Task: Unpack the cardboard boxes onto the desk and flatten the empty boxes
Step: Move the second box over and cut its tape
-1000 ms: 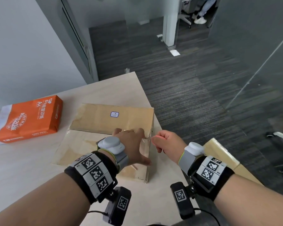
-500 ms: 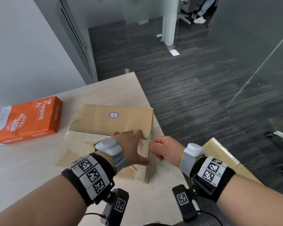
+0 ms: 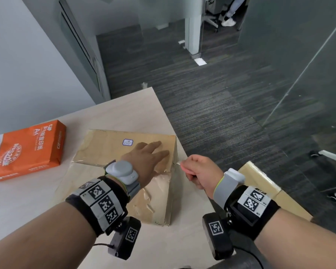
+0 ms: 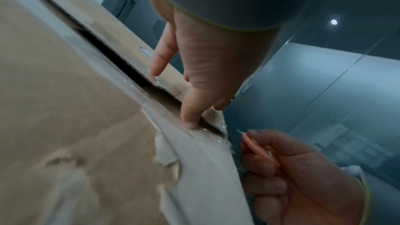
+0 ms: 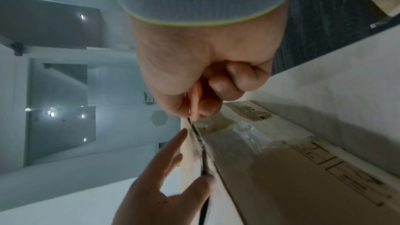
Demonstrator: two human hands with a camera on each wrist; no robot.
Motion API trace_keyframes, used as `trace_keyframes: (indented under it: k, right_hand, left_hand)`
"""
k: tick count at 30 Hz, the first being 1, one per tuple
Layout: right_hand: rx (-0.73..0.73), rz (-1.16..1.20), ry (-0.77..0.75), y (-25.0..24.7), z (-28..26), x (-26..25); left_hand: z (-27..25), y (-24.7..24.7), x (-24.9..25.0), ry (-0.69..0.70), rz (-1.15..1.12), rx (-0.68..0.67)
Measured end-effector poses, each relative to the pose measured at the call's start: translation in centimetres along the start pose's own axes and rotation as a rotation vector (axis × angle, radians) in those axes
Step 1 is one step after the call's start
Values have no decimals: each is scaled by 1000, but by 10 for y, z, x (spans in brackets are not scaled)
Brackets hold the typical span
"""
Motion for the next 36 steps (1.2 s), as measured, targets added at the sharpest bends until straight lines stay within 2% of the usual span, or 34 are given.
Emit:
trace_keyframes:
  k: [5,9,14,17,22,24,27,30,32,34,36]
  right_hand:
    - [3,-36,-28,3,-2,7]
    - [18,0,-31,7,1,8]
    - [55,22,-76,4,2,5]
    - [49,11,-83,5,6,7]
    - [21,-28,-96,9,11,6]
    - [20,-61,-101,10,12,5]
    - [17,-148,-109,5,14,6]
    - [-39,-234,-128,4,14,6]
    - [-38,-250,-138,6,14,4]
    - [-28,-255,-146,7,14,4]
    - [-41,-281,-152,7,12,3]
  left_hand:
    - [13,-2,4,108,127,-129]
    - [11,7,11,118,147,-129]
    - [13,15,14,109,107,-17]
    - [12,15,14,103,74,0]
    - [10,13,15,99,106,89]
    - [10,8,16,146,107,159]
    - [10,13,9,147,200,230]
    - [11,19,15,186,97,185]
    - [16,29,8,176,163,197]
    - [15,31,4,183,42,211]
    - [9,23,2,234,-64,287]
Point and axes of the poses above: each hand's wrist, its own z-axis towards the middle knuckle, its own y-axis out of the palm, x = y × z, the point moved 4 cm from there along z, towards the middle knuckle, and after that the axes turned 8 degrees about x, right-handed, at the moved point
